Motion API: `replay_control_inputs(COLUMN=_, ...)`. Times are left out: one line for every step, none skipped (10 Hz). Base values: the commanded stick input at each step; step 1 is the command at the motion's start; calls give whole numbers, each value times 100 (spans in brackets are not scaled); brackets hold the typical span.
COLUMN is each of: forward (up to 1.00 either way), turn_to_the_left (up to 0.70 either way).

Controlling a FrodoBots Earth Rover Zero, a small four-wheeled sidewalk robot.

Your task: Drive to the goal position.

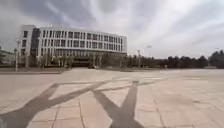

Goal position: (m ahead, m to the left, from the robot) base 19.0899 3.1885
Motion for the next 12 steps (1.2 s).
replay_control_inputs(forward=70, turn_to_the_left=0)
replay_control_inputs(forward=70, turn_to_the_left=0)
replay_control_inputs(forward=70, turn_to_the_left=0)
replay_control_inputs(forward=70, turn_to_the_left=0)
replay_control_inputs(forward=70, turn_to_the_left=0)
replay_control_inputs(forward=70, turn_to_the_left=0)
replay_control_inputs(forward=70, turn_to_the_left=0)
replay_control_inputs(forward=70, turn_to_the_left=0)
replay_control_inputs(forward=70, turn_to_the_left=0)
replay_control_inputs(forward=70, turn_to_the_left=0)
replay_control_inputs(forward=70, turn_to_the_left=0)
replay_control_inputs(forward=70, turn_to_the_left=0)
